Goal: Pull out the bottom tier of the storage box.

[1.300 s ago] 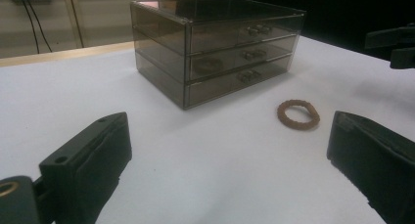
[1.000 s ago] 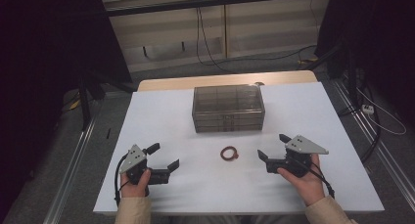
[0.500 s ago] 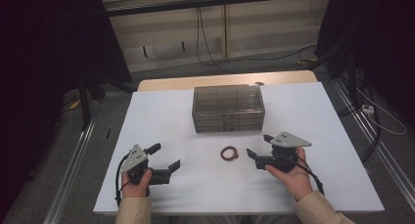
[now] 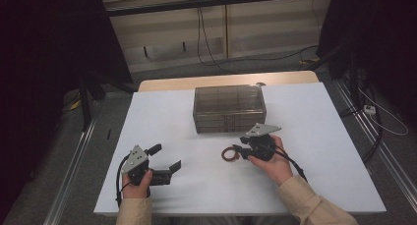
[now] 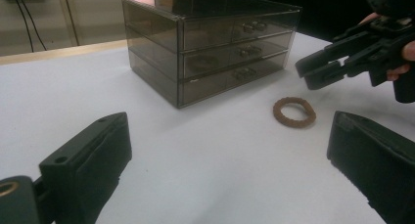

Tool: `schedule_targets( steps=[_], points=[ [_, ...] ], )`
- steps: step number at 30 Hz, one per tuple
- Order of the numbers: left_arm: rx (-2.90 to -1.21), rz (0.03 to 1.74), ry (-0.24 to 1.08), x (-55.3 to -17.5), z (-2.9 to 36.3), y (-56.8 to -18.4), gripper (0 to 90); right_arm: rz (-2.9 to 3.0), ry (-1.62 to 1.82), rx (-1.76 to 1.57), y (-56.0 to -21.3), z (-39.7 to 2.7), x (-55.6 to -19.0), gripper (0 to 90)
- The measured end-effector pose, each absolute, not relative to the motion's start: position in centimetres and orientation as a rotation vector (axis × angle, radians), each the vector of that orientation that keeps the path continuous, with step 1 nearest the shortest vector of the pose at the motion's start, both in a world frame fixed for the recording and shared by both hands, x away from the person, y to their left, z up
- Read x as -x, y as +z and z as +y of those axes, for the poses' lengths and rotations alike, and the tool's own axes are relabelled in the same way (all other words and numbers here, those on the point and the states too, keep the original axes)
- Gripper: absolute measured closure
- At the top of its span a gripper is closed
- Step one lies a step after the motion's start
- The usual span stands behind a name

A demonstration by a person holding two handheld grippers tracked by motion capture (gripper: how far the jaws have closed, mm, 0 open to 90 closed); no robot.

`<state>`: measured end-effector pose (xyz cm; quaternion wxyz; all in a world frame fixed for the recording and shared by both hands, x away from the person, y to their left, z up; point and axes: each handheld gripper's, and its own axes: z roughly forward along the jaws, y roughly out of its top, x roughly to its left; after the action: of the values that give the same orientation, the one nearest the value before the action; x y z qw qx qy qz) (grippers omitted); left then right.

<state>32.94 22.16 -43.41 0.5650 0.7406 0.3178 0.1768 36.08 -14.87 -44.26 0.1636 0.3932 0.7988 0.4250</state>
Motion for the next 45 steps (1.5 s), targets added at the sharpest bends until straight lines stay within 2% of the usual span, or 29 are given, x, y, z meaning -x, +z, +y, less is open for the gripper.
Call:
schedule_targets(
  steps=[11,16,19,27,35,41,42,43,44,45],
  points=[
    [-1.742,0.752,0.415,-33.0,22.1,-43.5,2.8,2.373,1.159,-1.192,-45.7,-14.1,-37.5,73.9],
    [-1.745,0.750,0.419,-33.0,22.1,-43.5,2.8,2.414,1.174,-1.193,-45.8,-14.3,-37.6,85.6],
    [-1.744,0.754,0.417,-33.0,22.1,-43.5,2.8,2.436,1.180,-1.165,-45.6,-14.6,-37.5,86.5],
    [-1.750,0.751,0.421,-33.0,22.2,-43.4,2.8,2.474,1.261,-1.071,-44.2,-14.8,-35.1,86.8],
    [-1.754,0.752,0.418,-32.9,22.0,-43.5,2.9,2.537,1.268,-1.057,-45.0,-14.1,-31.8,86.7],
    [-1.749,0.757,0.415,-32.9,21.9,-43.5,2.9,2.553,1.288,-1.050,-45.1,-14.1,-30.8,85.5],
    [-1.751,0.757,0.416,-32.9,21.9,-43.5,2.8,2.534,1.292,-1.046,-45.2,-14.2,-30.8,79.3],
    [-1.750,0.757,0.415,-32.9,21.9,-43.5,2.8,2.534,1.292,-1.046,-45.2,-14.2,-30.8,79.3],
    [-1.750,0.757,0.415,-32.9,21.9,-43.5,2.9,2.512,1.293,-1.054,-45.2,-14.3,-31.0,73.3],
    [-1.750,0.757,0.416,-32.8,21.9,-43.5,2.9,2.512,1.293,-1.054,-45.2,-14.3,-31.0,73.3]
  ],
)
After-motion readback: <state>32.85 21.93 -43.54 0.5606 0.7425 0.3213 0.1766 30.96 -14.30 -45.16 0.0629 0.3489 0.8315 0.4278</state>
